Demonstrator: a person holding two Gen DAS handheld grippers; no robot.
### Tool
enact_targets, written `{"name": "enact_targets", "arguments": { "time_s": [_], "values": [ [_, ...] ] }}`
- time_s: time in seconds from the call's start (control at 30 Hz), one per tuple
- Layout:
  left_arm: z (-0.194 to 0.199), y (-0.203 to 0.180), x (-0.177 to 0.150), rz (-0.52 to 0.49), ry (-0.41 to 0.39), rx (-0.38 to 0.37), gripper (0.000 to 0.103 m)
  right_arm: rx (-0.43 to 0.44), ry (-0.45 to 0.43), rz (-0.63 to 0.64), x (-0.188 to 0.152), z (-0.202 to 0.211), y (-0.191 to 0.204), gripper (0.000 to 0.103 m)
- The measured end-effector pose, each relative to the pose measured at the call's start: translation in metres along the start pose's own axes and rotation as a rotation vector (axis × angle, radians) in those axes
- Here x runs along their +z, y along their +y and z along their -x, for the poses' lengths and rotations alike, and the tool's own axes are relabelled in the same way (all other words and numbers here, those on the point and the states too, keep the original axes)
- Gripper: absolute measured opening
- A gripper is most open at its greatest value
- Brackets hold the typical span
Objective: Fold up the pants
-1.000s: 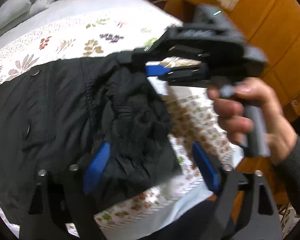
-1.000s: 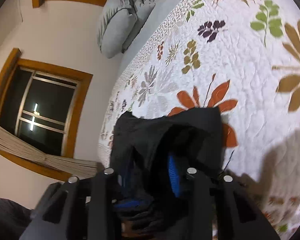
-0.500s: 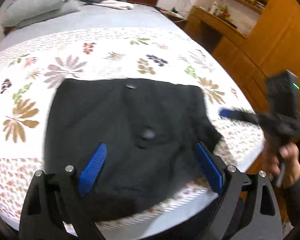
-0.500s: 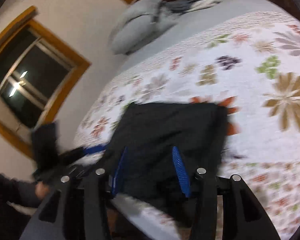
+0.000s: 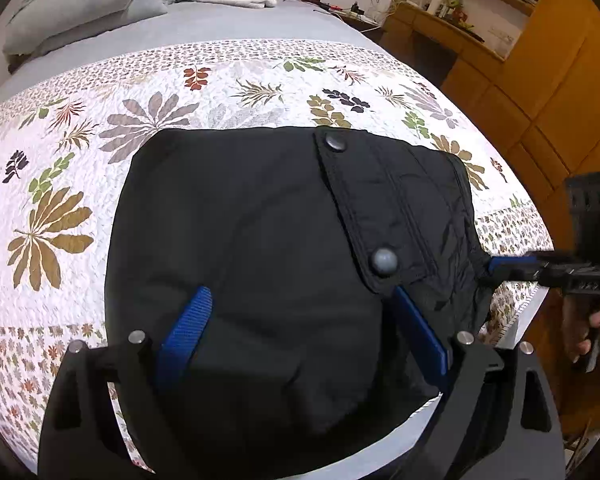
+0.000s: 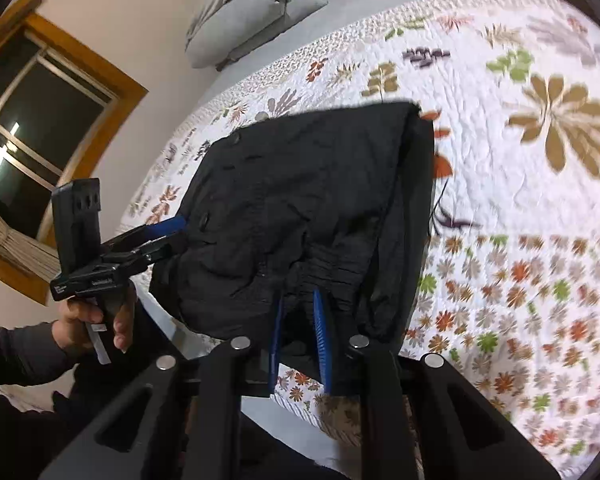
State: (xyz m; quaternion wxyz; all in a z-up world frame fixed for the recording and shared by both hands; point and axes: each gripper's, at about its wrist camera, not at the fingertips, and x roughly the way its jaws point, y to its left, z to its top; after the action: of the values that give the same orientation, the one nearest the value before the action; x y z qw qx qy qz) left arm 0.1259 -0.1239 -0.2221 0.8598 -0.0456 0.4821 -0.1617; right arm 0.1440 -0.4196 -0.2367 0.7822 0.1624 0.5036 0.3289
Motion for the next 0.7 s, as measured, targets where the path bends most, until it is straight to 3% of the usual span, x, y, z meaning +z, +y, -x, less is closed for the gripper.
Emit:
{"name": "enact_targets", "arguments": {
  "time_s": [0.1,0.2,0.4,0.53,0.63,0.7],
  "values": [
    [0.008,0.006,0.002,0.033,-0.016,-0.024,0.091,0.034,-0.040,0.008,0.006,0.008,0.020,0.024],
    [0.016,0.013,0.004,0.046,-0.030,-0.036,0.091,-0.006,0.022,0.013,0.005,-0.012,0.021,0.027],
    [0.027,0.027,0.008,0.050,-0.036,-0.034,0.091,-0.053,0.050,-0.067,-0.013,-0.018,-0.013,0.005],
    [0.030,0.040,0.011,0.045,-0.023,0.009,0.091,-0.055,0.077,-0.079,-0.005,-0.020,-0.013,0.007],
    [0.031,0.052,0.014,0.032,-0.001,0.087,0.091,-0.096,0.075,-0.071,0.010,-0.011,-0.011,0.022],
    [0.032,0.060,0.018,0.028,0.008,0.108,0.091,-0.147,0.050,-0.102,0.016,-0.003,-0.018,0.062]
  ]
}}
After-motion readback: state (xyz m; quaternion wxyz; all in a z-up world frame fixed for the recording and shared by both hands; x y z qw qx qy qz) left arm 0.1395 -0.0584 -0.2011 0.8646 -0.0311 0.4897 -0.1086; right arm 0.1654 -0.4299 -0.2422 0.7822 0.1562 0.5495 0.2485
